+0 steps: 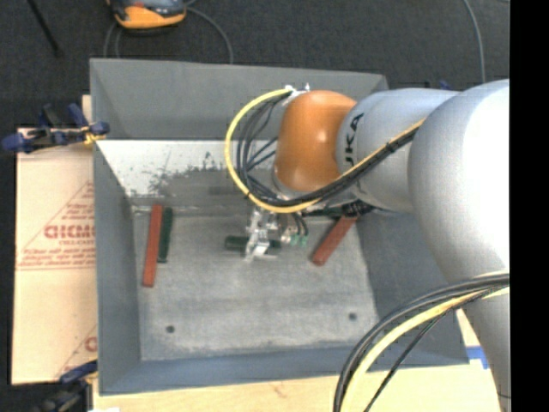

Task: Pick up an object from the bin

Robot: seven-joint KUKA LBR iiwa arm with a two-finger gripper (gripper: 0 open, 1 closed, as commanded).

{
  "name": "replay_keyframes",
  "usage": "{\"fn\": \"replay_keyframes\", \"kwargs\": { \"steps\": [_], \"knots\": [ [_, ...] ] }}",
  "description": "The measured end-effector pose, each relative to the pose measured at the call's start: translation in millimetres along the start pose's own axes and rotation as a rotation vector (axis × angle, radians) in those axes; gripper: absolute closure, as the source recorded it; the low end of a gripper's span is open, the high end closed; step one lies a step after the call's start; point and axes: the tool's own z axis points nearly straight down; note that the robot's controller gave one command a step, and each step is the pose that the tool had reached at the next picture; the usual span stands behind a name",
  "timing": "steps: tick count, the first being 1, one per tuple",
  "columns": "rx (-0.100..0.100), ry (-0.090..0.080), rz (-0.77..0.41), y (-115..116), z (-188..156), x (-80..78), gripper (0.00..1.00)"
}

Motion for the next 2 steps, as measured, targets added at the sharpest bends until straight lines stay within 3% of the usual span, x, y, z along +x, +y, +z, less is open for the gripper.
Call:
{"fn": "replay_keyframes", "kwargs": {
  "steps": [1,2],
  "knots": [
    [0.000,0.000,0.000,0,0,-0.1,1.00],
    [0.004,-0.011,-0.031,16,-170,-31.0,1.00]
  ]
}}
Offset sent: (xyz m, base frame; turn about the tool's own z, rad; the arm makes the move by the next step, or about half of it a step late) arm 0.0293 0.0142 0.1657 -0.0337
